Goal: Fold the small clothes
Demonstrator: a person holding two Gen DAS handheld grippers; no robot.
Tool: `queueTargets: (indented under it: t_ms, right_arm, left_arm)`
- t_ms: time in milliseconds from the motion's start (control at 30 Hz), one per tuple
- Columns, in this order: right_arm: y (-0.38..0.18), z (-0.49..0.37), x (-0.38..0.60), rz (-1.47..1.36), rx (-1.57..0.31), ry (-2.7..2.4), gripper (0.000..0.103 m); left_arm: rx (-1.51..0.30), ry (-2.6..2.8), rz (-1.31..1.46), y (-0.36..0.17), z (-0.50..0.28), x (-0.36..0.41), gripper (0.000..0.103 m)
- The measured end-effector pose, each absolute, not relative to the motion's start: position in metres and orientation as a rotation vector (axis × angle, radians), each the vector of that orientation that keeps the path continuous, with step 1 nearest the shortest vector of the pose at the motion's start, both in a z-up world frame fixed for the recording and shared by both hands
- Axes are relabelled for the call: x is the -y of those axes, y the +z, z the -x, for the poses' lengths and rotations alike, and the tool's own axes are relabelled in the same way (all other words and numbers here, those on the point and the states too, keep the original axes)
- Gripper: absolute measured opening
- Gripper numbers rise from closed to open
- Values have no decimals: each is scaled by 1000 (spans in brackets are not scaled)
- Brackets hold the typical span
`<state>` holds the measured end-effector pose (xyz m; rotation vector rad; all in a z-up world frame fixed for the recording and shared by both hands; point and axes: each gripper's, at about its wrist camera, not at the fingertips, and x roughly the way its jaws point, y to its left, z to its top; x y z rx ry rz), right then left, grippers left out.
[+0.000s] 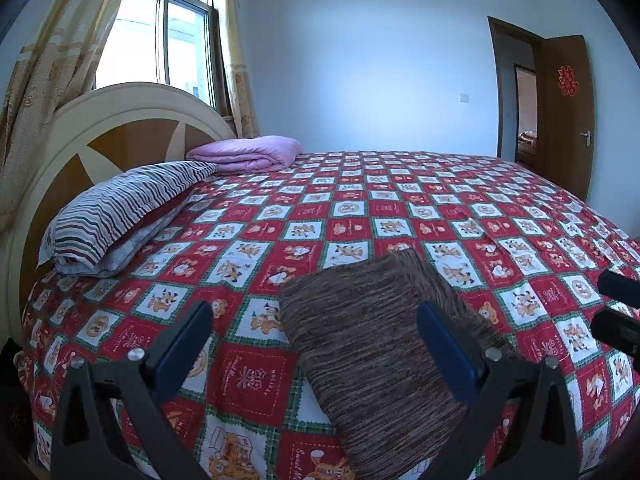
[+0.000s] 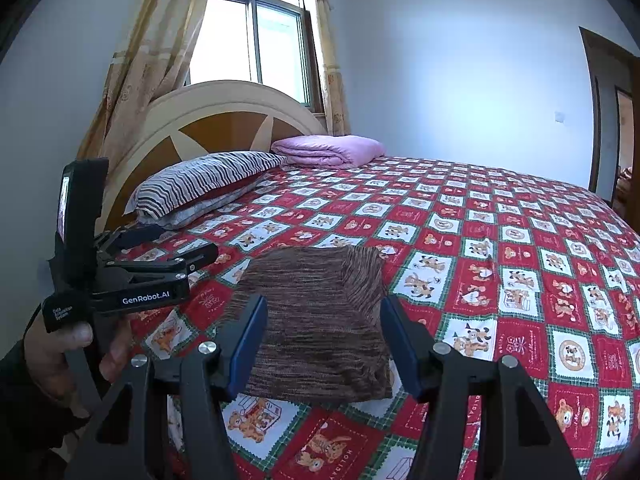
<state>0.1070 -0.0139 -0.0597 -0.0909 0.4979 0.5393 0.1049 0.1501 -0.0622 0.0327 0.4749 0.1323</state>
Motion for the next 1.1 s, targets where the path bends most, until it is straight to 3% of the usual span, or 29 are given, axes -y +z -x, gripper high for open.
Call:
queueTargets:
  t_ms: [1100]
  right_arm:
    - [-62, -103, 27, 39, -468, 525, 61]
  left_arm:
    - [-483, 136, -58, -63, -107, -147, 103]
